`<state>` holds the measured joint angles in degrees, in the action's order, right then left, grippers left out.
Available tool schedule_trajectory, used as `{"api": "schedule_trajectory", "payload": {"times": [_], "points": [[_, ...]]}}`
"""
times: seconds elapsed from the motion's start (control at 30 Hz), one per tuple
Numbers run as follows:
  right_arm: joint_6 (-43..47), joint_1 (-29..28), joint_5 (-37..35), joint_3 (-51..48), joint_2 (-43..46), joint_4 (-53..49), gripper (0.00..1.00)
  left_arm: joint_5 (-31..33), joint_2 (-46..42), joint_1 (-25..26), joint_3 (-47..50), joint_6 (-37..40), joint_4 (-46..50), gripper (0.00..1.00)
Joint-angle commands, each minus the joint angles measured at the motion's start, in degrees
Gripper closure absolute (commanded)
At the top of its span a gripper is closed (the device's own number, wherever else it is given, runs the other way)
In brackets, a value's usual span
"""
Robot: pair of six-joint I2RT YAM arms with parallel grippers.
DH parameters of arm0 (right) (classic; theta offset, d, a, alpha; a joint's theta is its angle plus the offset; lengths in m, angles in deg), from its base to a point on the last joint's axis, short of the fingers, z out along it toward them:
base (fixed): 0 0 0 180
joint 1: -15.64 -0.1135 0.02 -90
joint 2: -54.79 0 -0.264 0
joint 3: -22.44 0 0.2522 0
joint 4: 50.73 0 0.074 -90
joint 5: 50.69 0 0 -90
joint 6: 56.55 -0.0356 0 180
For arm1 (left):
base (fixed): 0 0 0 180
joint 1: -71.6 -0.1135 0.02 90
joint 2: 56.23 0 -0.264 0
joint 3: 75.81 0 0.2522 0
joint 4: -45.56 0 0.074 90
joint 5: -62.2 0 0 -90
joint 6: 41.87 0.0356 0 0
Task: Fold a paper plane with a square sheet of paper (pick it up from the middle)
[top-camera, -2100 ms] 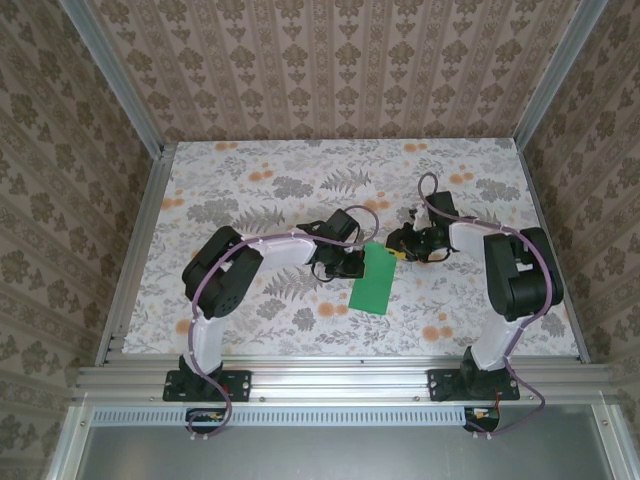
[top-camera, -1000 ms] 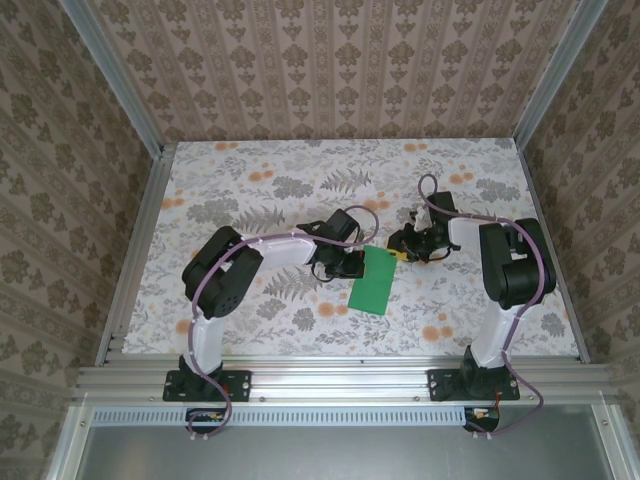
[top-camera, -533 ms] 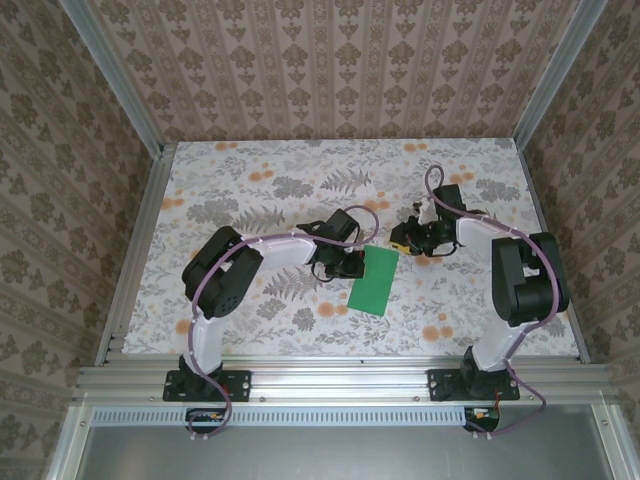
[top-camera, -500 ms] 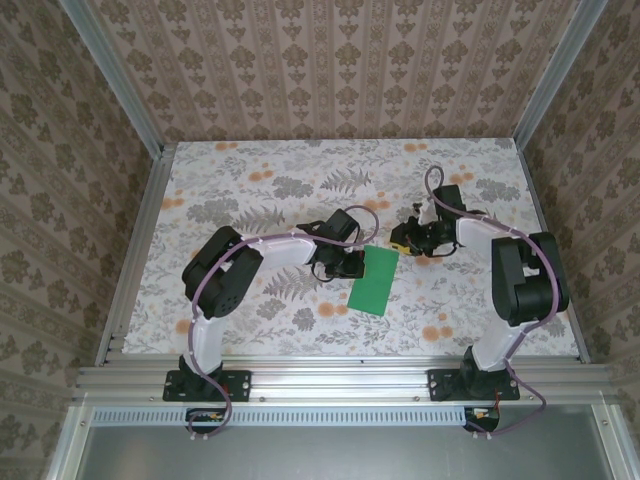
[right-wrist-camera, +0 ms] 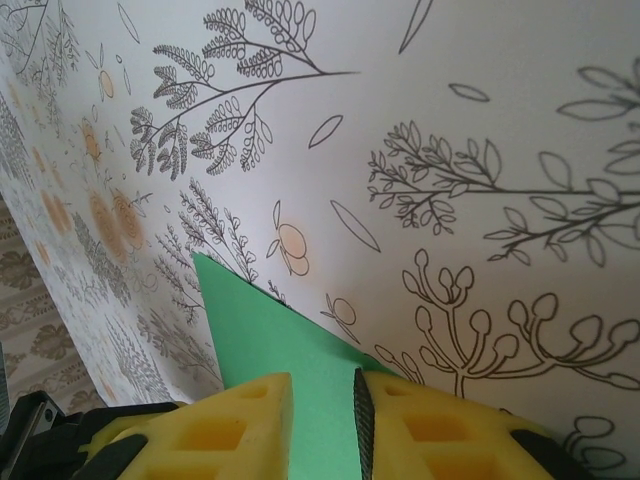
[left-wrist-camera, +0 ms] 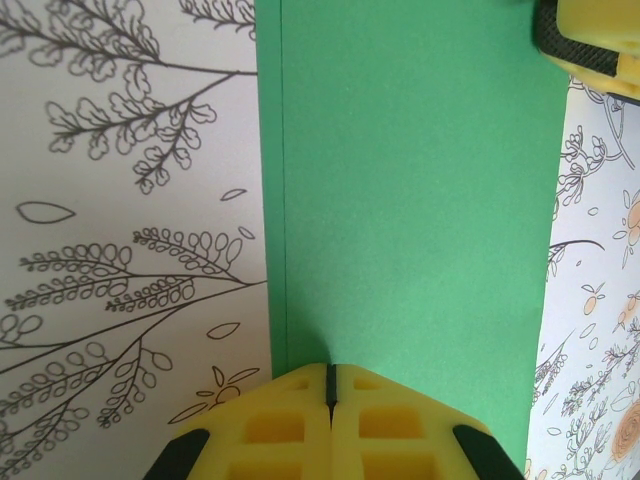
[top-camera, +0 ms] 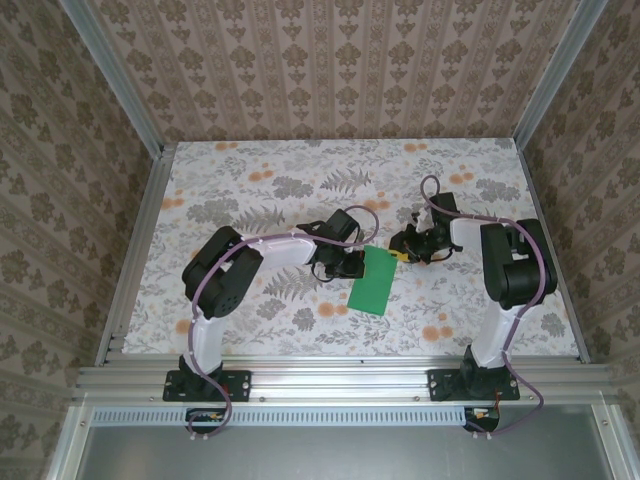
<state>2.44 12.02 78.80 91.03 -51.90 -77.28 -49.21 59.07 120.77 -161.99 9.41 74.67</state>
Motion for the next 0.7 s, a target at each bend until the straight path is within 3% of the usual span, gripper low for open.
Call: {"api": "schedule_trajectory", "payload": {"times": [0.0,0.2,0.67], "points": [[1.18,0.28,-1.77,-1.58,-0.83,-0.78,0.74,1.54,1.85,0.82,1.01,1.19,6.16,1.00],[-0.07,0.76,0.75,-0.26,4.05,-0.92,0.74,1.73,1.41,0.84,1.18,1.19,6.22,1.00],[-1.36,0.87,-3.39,-2.56,-0.97,1.56,0.74,1.81,1.24,0.93,1.14,1.19,6.35,1.00]]}}
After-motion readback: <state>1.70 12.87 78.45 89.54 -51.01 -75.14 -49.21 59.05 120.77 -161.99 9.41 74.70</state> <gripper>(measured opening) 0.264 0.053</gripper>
